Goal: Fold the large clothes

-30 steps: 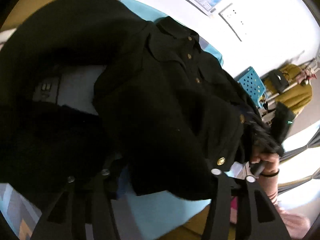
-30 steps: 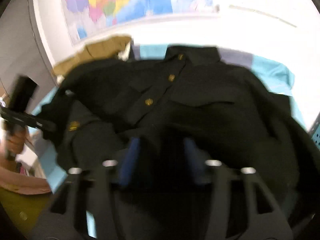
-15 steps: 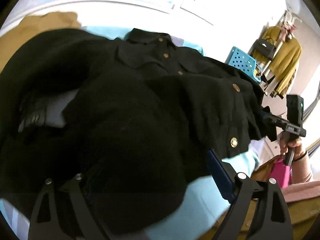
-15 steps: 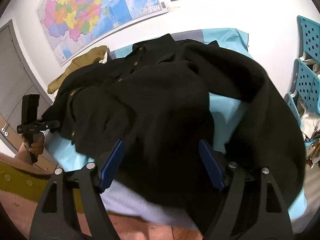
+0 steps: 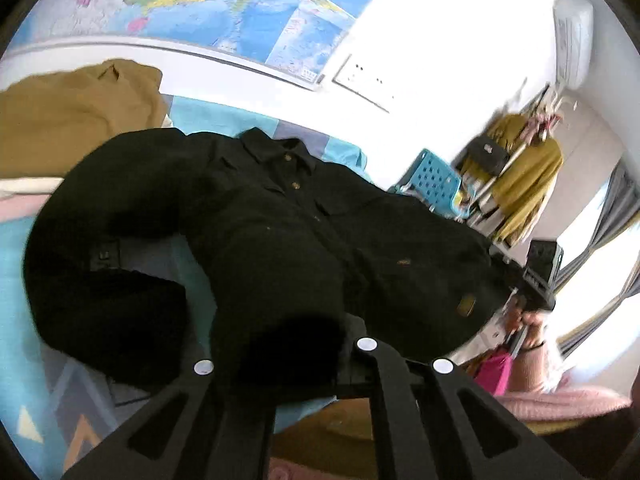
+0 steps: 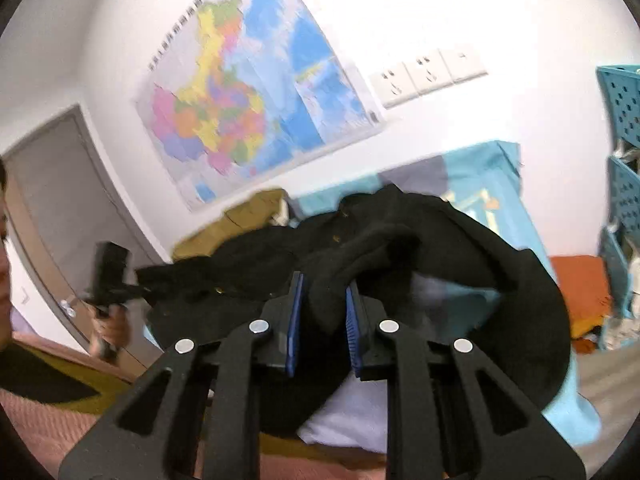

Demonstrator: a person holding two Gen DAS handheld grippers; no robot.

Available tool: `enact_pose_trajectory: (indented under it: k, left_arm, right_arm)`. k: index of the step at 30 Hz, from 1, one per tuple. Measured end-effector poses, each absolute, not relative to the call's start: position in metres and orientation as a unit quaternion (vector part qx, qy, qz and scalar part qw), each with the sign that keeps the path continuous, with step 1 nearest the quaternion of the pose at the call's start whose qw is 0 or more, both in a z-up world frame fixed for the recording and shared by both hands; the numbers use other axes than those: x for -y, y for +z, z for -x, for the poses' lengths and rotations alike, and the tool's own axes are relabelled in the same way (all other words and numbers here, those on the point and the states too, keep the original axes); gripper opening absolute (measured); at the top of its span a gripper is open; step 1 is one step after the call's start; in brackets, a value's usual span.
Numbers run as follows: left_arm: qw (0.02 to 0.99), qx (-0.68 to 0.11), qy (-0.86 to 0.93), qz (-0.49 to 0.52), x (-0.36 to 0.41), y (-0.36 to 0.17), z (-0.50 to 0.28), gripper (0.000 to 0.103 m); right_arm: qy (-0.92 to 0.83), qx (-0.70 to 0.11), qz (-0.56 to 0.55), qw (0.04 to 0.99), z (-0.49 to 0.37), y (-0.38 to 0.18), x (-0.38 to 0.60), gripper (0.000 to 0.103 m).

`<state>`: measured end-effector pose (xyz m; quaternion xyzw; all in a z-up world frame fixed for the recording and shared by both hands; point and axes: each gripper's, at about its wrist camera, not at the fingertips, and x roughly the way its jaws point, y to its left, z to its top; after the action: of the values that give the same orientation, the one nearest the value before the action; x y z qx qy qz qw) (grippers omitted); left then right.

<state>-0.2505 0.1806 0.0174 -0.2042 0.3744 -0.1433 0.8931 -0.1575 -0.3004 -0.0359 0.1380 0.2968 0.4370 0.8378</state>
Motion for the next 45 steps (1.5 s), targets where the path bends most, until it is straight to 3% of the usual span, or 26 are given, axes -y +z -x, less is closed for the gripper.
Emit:
enact_pose_trajectory:
  k: [1,2,3,4,5,7,10,13,16,21,25,29,31,32,35,36,38,41,45]
  left_arm:
    - [0.896,-0.386,-0.124,0.181,-0.177,0.014,0.25,0.021]
    - [0.9,-0.405,-0.092,0.135,-0.172,0.004,0.249,0.043]
    - [0.899,-0.419,-0.074,0.109,-0.17,-0.004,0.248,0.051]
    - [0.896,-0.432,-0.063,0.085,-0.168,-0.012,0.247,0.058]
    - [0.896,-0.437,-0.051,0.063,-0.168,-0.018,0.248,0.058]
    - [0.903,-0.423,-0.045,0.062,-0.176,-0.014,0.253,0.059]
    - [0.934,-0.341,-0.074,0.081,-0.193,0.014,0.273,0.077]
    - [0.956,-0.263,-0.084,0.096,-0.207,0.041,0.279,0.083]
    - [0.959,-0.266,-0.066,0.071,-0.193,0.053,0.234,0.084]
    - [0.934,-0.349,-0.071,0.024,-0.149,0.03,0.11,0.082]
    - [0.919,-0.389,-0.059,0.014,-0.134,0.003,0.015,0.072]
    - [0.904,-0.425,-0.04,0.036,-0.134,-0.023,-0.061,0.063]
    - [0.897,-0.439,-0.037,0.045,-0.14,-0.036,-0.087,0.054]
    - [0.892,-0.449,-0.036,0.051,-0.144,-0.043,-0.099,0.049]
    - [0.878,-0.473,-0.024,0.063,-0.155,-0.061,-0.119,0.046]
    - [0.874,-0.48,-0.026,0.071,-0.158,-0.067,-0.122,0.046]
    - [0.871,-0.483,-0.03,0.082,-0.162,-0.072,-0.122,0.046]
    - [0.874,-0.477,-0.031,0.087,-0.166,-0.066,-0.12,0.046]
    - [0.896,-0.437,-0.022,0.077,-0.172,-0.036,-0.113,0.046]
  right_arm:
    - [0.422,-0.324,-0.104,0.84,0.156,-0.046,0.293,0.021]
    - [0.407,-0.352,-0.069,0.84,0.154,-0.057,0.286,0.027]
    - [0.39,-0.38,-0.036,0.838,0.152,-0.069,0.279,0.031]
    - [0.362,-0.399,-0.008,0.842,0.148,-0.079,0.276,0.042]
    - [0.344,-0.406,0.004,0.847,0.145,-0.082,0.276,0.054]
    - [0.342,-0.396,-0.007,0.852,0.141,-0.073,0.284,0.057]
    - [0.353,-0.339,-0.011,0.872,0.137,-0.041,0.287,0.066]
    - [0.377,-0.31,-0.005,0.873,0.118,-0.024,0.255,0.072]
    - [0.406,-0.312,0.002,0.859,0.078,-0.025,0.207,0.074]
    - [0.419,-0.353,0.038,0.836,0.004,-0.049,0.105,0.073]
    - [0.412,-0.389,0.077,0.82,-0.044,-0.076,0.027,0.067]
    - [0.406,-0.405,0.082,0.815,-0.067,-0.094,-0.011,0.066]
    - [0.385,-0.41,0.095,0.821,-0.076,-0.102,-0.023,0.054]
    - [0.378,-0.413,0.102,0.823,-0.081,-0.107,-0.025,0.054]
    - [0.386,-0.428,0.089,0.812,-0.09,-0.118,-0.028,0.058]
    - [0.386,-0.421,0.099,0.815,-0.088,-0.119,-0.03,0.056]
    - [0.385,-0.404,0.12,0.821,-0.086,-0.118,-0.034,0.029]
    - [0.394,-0.395,0.119,0.821,-0.087,-0.107,-0.033,0.019]
    - [0.388,-0.329,0.101,0.855,-0.092,-0.061,-0.019,0.016]
